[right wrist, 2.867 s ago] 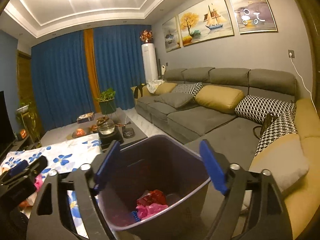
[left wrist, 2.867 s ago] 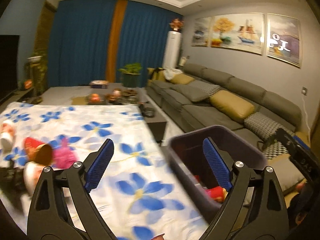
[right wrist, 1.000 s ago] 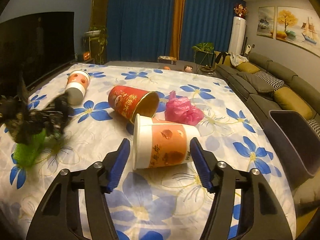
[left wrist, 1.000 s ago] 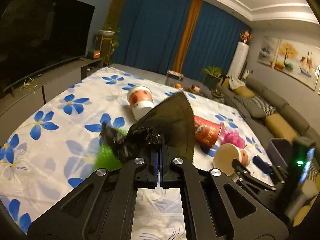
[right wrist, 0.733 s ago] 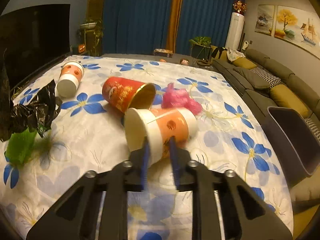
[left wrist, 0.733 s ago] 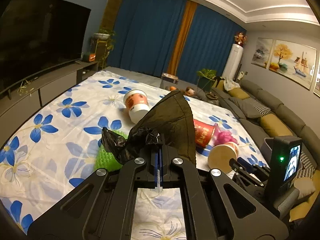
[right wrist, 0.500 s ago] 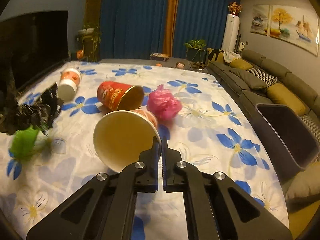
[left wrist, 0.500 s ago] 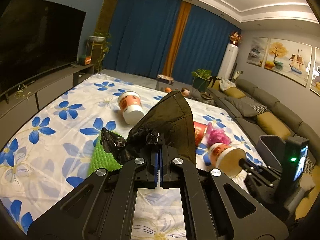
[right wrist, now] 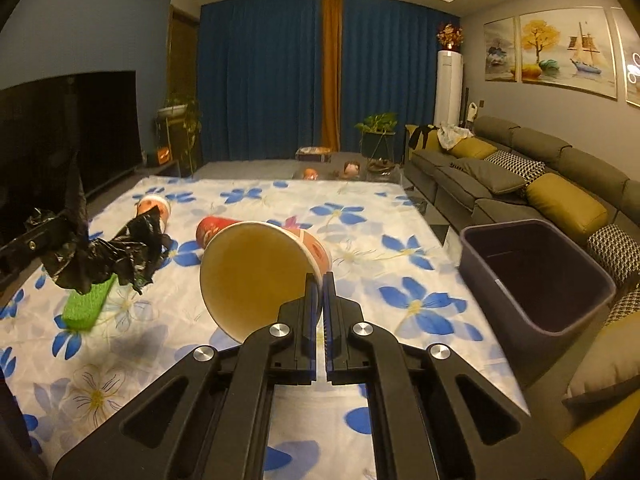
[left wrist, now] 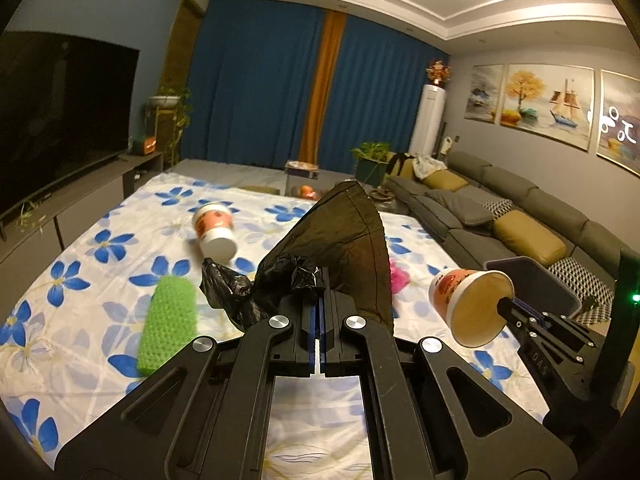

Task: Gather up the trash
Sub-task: 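Carry the black bag and white-orange cup in both tools over the grey bin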

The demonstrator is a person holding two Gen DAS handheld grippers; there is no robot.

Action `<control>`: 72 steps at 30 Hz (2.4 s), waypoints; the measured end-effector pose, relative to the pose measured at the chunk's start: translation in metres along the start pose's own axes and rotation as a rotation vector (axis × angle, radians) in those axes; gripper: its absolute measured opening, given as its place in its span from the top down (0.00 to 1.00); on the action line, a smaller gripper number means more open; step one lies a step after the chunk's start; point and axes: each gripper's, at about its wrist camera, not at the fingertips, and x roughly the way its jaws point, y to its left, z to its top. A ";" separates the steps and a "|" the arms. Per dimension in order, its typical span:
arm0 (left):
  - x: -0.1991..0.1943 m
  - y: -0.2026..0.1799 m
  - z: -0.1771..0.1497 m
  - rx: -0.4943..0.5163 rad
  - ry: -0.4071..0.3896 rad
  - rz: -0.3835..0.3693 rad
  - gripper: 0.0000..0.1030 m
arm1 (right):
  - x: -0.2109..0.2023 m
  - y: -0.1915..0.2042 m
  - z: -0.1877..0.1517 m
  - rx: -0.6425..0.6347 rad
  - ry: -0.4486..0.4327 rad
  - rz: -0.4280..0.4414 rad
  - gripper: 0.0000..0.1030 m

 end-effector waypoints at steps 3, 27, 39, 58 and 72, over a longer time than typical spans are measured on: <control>0.000 -0.016 0.002 0.018 0.001 -0.023 1.00 | -0.010 -0.013 0.001 0.012 -0.016 -0.013 0.96; 0.030 -0.161 0.025 0.171 -0.044 -0.232 1.00 | -0.041 -0.150 0.021 0.136 -0.119 -0.227 0.96; 0.066 -0.248 0.024 0.244 -0.039 -0.370 1.00 | -0.043 -0.227 0.023 0.236 -0.148 -0.326 0.96; 0.115 -0.307 0.007 0.276 0.013 -0.451 1.00 | -0.022 -0.277 0.019 0.289 -0.133 -0.370 0.96; 0.141 -0.321 0.000 0.283 0.052 -0.469 1.00 | -0.007 -0.282 0.017 0.308 -0.113 -0.380 0.96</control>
